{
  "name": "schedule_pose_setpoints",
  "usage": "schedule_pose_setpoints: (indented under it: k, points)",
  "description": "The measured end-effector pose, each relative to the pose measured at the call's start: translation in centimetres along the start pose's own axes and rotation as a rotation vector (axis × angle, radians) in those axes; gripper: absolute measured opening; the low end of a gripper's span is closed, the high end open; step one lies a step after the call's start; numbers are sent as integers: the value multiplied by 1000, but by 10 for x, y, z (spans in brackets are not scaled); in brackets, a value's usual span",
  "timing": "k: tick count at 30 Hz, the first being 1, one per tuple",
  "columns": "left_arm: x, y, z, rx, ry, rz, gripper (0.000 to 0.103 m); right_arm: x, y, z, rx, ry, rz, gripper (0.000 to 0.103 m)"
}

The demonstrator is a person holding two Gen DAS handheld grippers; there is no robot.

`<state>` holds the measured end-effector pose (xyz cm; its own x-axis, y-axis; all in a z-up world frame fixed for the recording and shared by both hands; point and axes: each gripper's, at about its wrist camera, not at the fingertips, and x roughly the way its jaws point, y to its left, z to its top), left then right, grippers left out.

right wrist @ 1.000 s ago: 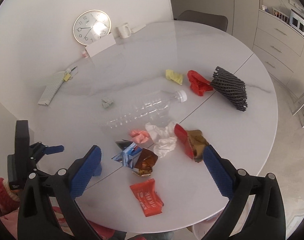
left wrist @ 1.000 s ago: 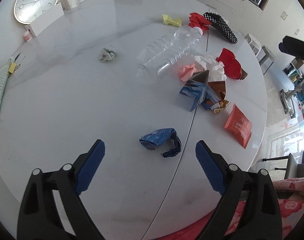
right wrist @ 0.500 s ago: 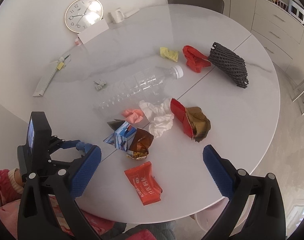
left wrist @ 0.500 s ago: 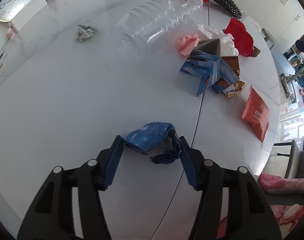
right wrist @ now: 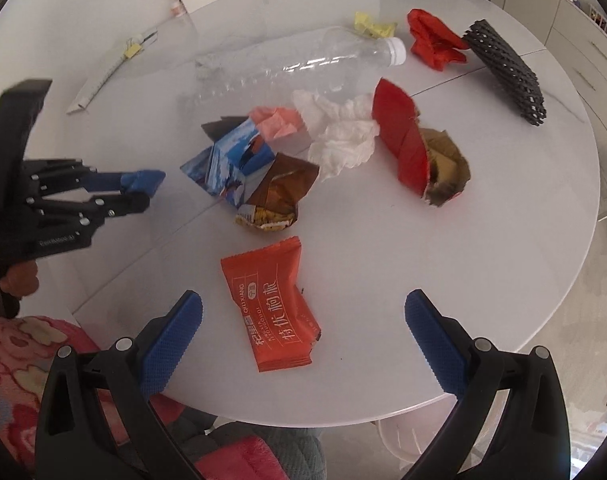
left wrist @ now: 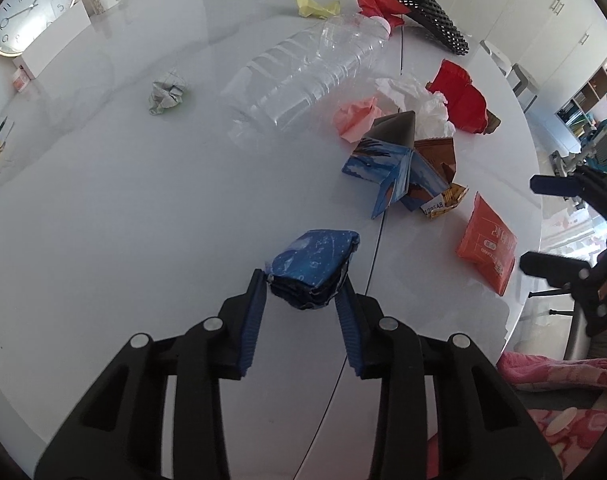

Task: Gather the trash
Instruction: 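Drop the blue wrapper from the left tool into the wastebasket while the right tool drops the red wrapper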

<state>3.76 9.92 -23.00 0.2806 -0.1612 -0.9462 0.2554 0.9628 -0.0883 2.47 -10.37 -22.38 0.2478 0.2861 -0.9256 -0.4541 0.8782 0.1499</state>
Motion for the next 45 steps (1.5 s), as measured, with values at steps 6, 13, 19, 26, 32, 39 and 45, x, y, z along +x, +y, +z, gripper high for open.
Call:
schedule_pose_setpoints:
  k: [6,13,19,26,32,39,45]
  points:
    - [-14,-1,6,10,-25,-10,35,24,17,-2,-76,18,-5,87]
    - [-28,-11,12,46,-43,-18,35,29,20,0,-110,25,-42,46]
    - [-38,-33,20,104,-57,-45,35,11,-4,-5,-3,-13,-5,45]
    - [-42,-109,38,286,-65,-130,35,-42,-61,-38,190,-94,-53,45]
    - [-39,-206,49,502,-56,-246,35,-88,-123,-98,387,-132,-165,45]
    - [-15,-322,48,706,-4,-374,35,-129,-180,-171,568,-153,-254,46]
    - [-1,-381,44,770,8,-369,44,-142,-206,-207,632,-158,-269,46]
